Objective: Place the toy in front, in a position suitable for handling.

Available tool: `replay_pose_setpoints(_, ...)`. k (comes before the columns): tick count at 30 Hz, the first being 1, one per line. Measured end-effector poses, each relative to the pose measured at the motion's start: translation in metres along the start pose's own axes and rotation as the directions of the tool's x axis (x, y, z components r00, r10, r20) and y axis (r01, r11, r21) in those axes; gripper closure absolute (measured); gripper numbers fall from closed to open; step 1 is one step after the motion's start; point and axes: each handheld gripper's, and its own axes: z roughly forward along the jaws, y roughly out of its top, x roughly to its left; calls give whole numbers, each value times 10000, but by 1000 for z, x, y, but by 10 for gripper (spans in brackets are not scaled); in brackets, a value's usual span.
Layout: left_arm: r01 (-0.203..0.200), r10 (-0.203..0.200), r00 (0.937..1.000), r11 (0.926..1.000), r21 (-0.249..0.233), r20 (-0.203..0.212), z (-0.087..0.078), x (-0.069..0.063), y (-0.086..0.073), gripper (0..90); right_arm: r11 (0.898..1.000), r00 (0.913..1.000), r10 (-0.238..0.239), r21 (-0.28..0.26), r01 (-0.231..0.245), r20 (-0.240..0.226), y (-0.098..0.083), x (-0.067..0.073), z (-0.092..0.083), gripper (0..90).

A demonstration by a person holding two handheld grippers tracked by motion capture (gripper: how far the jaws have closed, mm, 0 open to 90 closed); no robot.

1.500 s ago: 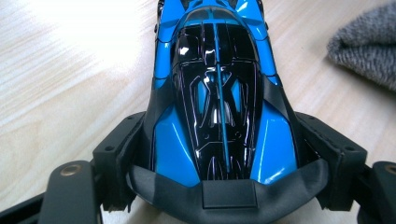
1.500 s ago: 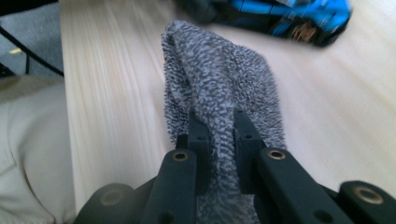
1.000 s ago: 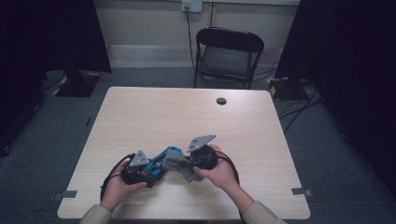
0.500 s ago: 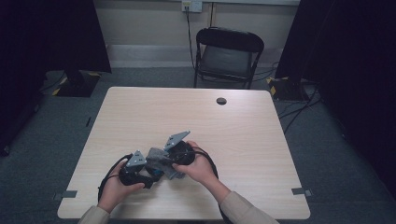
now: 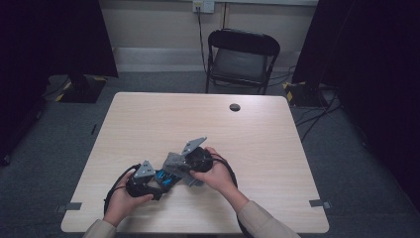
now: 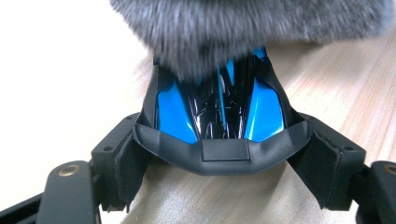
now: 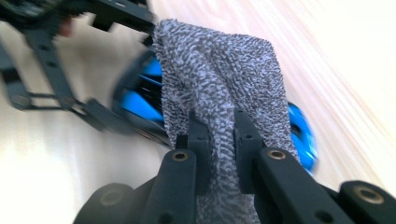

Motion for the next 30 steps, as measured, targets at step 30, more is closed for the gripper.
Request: replay_pose_setpoints(30,6,-6,10000,10000,2,-35,0,-1,0,236,9991,9973,-287,-341,264,-677,-1,17,1,810)
